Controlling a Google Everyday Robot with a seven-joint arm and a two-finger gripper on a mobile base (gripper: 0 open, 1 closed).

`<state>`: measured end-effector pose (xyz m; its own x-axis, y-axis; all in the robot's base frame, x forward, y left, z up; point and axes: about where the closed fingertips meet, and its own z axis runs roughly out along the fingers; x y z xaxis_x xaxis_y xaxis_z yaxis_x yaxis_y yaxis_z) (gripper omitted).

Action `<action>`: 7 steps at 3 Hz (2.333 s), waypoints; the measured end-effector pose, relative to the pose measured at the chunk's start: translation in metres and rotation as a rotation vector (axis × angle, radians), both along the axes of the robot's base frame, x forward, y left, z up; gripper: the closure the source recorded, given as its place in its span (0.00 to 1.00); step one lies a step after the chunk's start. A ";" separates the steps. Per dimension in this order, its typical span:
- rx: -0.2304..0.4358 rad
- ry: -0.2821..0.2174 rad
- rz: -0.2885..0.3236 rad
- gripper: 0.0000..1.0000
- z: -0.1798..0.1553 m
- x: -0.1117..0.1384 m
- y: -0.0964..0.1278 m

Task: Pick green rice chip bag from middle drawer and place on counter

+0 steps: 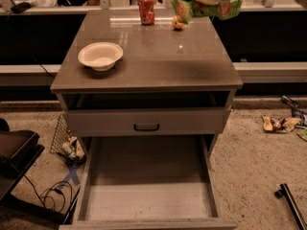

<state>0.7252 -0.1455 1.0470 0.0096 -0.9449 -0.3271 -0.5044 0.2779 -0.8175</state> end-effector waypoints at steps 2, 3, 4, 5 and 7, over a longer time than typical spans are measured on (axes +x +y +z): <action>0.049 0.017 0.124 1.00 -0.021 0.041 -0.023; 0.040 0.011 0.155 0.85 -0.025 0.044 -0.024; 0.041 0.014 0.158 0.54 -0.026 0.045 -0.021; 0.041 0.015 0.160 0.31 -0.027 0.045 -0.019; 0.041 0.018 0.165 0.00 -0.029 0.046 -0.016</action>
Offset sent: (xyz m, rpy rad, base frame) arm 0.0586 -0.0411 -0.0525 0.0730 0.0456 0.2412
